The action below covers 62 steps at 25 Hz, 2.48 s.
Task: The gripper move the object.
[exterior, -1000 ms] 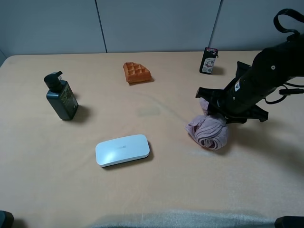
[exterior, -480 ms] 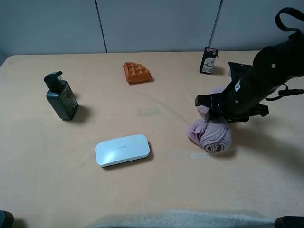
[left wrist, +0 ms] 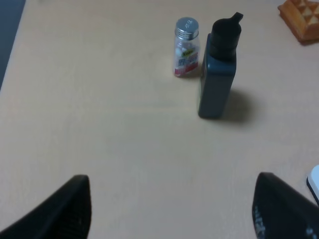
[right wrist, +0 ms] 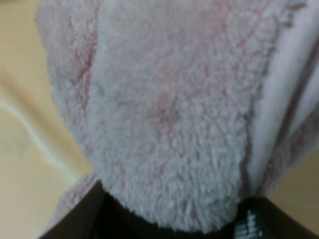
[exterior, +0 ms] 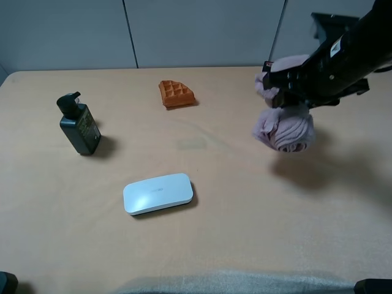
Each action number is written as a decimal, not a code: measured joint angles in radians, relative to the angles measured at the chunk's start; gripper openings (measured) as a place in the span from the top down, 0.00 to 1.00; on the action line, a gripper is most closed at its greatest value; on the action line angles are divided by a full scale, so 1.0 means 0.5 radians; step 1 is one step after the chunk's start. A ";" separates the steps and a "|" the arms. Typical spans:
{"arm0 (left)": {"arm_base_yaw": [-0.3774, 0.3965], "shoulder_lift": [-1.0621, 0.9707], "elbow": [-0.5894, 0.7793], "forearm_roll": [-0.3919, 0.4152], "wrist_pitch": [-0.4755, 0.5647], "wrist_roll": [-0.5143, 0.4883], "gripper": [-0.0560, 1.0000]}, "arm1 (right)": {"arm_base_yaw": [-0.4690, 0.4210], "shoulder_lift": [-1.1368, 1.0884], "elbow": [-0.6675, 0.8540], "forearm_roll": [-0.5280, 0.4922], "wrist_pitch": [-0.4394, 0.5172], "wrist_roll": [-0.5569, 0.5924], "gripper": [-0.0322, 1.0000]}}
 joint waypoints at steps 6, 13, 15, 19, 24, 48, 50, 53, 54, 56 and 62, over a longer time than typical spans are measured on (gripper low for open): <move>0.000 0.000 0.000 0.000 0.000 0.000 0.25 | -0.232 -0.093 -0.192 -0.002 0.263 -0.233 0.64; 0.000 0.000 0.000 0.000 0.000 0.000 0.25 | -0.460 -0.182 -0.230 -0.006 0.299 -0.394 0.64; 0.000 0.000 0.000 0.000 0.000 0.000 0.25 | -0.518 -0.193 -0.241 -0.006 0.294 -0.426 0.64; 0.000 0.000 0.000 0.000 0.000 0.000 0.25 | -0.621 -0.195 -0.312 -0.006 0.305 -0.504 0.64; 0.000 0.000 0.000 0.000 0.000 0.000 0.25 | -0.658 -0.141 -0.522 -0.006 0.317 -0.512 0.64; 0.000 0.000 0.000 0.000 0.000 0.000 0.25 | -0.691 0.830 -1.413 -0.042 0.592 -0.617 0.64; 0.000 0.000 0.000 0.000 0.000 0.000 0.25 | -0.691 0.895 -1.413 -0.042 0.594 -0.641 0.64; 0.000 0.000 0.000 0.000 0.000 0.000 0.25 | -0.691 0.974 -1.415 -0.042 0.594 -0.653 0.64; 0.000 0.000 0.000 0.000 0.000 0.000 0.25 | -0.693 0.997 -1.417 -0.042 0.593 -0.658 0.64; 0.000 0.000 0.000 0.000 0.000 0.000 0.25 | -0.699 1.045 -1.417 -0.042 0.592 -0.686 0.64; 0.000 0.000 0.000 0.000 0.000 0.000 0.25 | -0.734 1.133 -1.417 -0.003 0.584 -0.781 0.64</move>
